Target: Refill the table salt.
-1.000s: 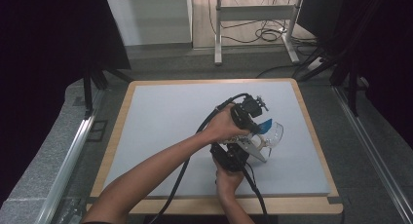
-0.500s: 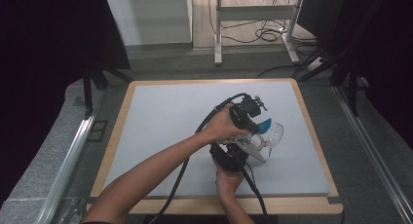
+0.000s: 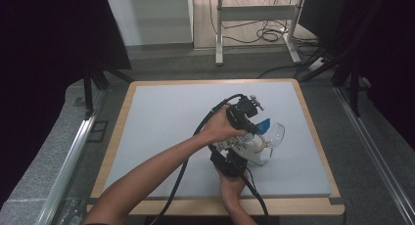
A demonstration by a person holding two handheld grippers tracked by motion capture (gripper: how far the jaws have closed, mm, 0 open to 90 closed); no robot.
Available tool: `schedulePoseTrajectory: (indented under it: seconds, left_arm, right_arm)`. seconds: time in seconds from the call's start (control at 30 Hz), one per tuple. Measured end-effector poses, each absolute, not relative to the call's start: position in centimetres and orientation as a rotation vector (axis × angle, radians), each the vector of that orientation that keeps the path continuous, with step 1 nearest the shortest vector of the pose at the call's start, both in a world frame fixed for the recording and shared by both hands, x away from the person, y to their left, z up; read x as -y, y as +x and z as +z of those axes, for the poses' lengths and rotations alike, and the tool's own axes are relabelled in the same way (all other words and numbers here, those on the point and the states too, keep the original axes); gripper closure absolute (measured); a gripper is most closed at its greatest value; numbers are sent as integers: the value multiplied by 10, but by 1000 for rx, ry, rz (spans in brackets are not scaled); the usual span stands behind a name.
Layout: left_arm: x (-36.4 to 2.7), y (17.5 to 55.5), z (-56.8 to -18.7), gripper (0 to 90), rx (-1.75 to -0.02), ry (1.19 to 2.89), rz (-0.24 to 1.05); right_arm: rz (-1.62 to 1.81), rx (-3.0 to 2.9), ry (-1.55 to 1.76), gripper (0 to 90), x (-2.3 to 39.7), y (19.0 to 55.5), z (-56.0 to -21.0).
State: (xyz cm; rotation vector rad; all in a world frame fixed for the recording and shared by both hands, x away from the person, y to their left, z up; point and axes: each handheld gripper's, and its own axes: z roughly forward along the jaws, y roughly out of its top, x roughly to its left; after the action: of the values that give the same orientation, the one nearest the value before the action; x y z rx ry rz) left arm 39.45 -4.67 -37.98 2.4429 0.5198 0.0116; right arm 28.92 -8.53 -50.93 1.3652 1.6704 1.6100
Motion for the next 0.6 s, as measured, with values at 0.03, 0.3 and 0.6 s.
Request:
schedulePoseTrajectory:
  seconds: [0.03,0.3,0.6]
  left_arm:
    - [46,395,-380,899,-519,2441,9]
    - [34,394,-378,898,-533,2403,-1]
    - [22,392,-378,898,-551,2372,-7]
  right_arm:
    - [1604,-1677,1360,520,85,288,-510]
    - [1551,-1754,1312,506,89,285,-515]
    - [1503,-1824,1286,489,92,284,-519]
